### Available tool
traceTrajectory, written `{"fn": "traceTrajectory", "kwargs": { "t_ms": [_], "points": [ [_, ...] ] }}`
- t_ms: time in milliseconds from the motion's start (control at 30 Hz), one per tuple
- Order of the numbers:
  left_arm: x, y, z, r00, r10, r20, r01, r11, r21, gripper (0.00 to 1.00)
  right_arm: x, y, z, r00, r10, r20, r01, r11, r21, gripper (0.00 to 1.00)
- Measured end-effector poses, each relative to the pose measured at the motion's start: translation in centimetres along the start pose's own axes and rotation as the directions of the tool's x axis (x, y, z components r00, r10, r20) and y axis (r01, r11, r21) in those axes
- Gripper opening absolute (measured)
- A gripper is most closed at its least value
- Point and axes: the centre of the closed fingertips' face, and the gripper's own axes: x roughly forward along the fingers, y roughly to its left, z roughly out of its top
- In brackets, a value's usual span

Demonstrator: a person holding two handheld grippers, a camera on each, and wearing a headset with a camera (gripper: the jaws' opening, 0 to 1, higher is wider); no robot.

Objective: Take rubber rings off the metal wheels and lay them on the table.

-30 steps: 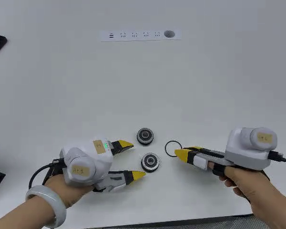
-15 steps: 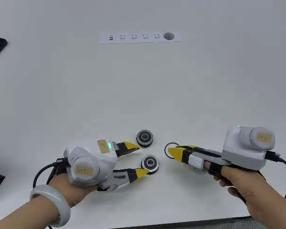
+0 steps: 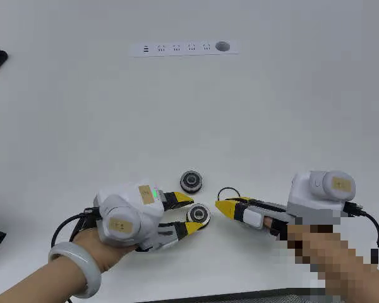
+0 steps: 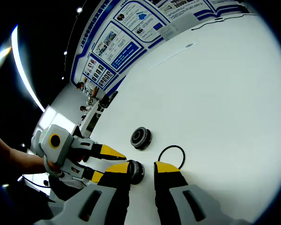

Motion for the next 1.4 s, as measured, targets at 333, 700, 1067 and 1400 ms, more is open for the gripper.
{"fn": "traceTrajectory", "kwargs": {
  "t_ms": [333,700,1067,1400],
  "points": [
    [0.6,0.0,-0.2,0.9997,-0.008,-0.023,0.009,1.0,0.021,0.18,0.1,0.0,-0.3,1.0,0.008,-0.001,-0.008,1.0,0.02,0.2],
    [0.6,-0.1,0.0,0.9996,-0.015,-0.024,0.016,0.999,0.029,0.14,0.9,0.9,-1.1,0.9984,0.051,-0.023,-0.05,0.997,0.053,0.2],
    [0.7,0.0,0.0,0.9998,-0.012,-0.014,0.012,1.0,0.021,0.14,1.8,1.1,-1.6,0.9952,0.078,-0.058,-0.073,0.994,0.08,0.21],
    [0.7,0.0,-0.1,0.9999,-0.005,-0.009,0.006,1.0,0.018,0.14,2.3,1.3,-2.3,0.9907,0.105,-0.086,-0.094,0.988,0.126,0.21]
  ]
}}
